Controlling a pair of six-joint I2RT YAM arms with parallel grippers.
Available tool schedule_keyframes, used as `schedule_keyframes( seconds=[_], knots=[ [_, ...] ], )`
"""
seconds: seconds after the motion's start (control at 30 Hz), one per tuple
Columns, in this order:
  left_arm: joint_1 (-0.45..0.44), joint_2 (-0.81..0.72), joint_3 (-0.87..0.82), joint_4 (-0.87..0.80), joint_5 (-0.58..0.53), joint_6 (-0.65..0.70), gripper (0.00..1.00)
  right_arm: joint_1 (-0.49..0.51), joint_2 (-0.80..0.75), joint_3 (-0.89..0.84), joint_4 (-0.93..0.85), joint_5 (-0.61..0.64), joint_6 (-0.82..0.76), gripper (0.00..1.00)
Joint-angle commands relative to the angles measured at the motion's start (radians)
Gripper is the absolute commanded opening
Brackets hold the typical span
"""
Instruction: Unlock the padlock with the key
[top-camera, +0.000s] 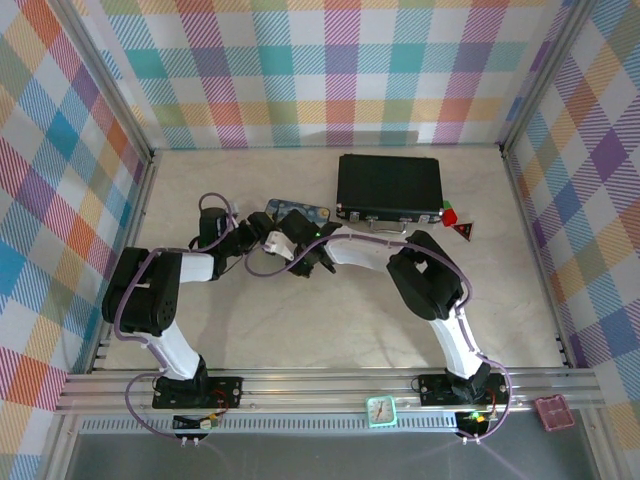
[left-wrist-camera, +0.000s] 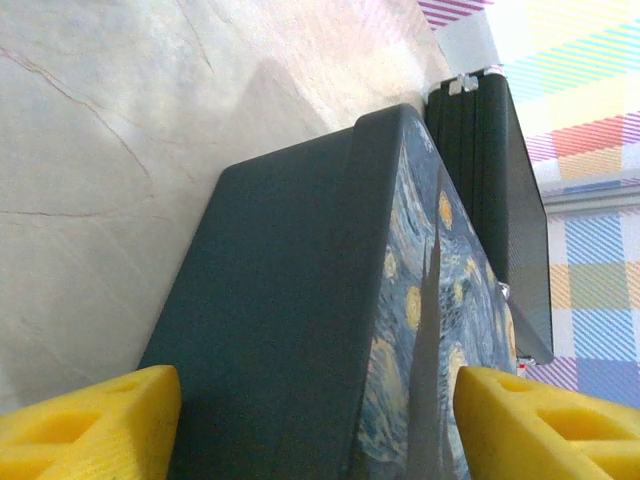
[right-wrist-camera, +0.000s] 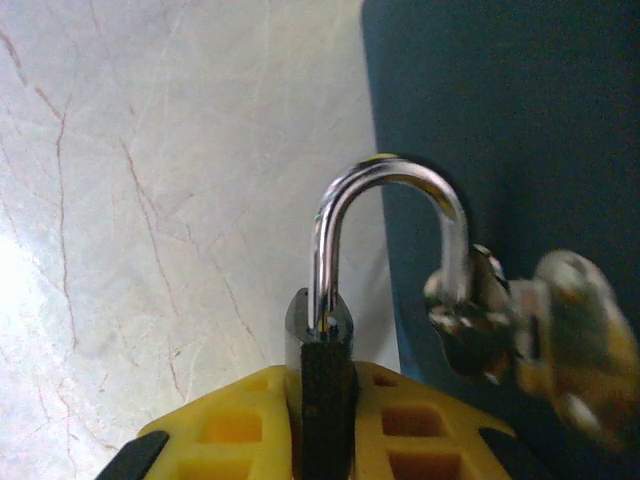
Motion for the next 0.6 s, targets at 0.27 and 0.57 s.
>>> schedule_keyframes(
  seconds=[0.27,0.57],
  knots=[
    [-0.058,-0.008,-0.024,0.081,0.06,-0.034,0.7,-0.021,0.023,0.109,0.001,-0.095,0.026,0.0],
    [-0.08,-0.016,-0.035,0.077,0.057,-0.03,0.64,-0.046,0.043,0.179,-0.018,-0.234,0.127,0.0]
  ],
)
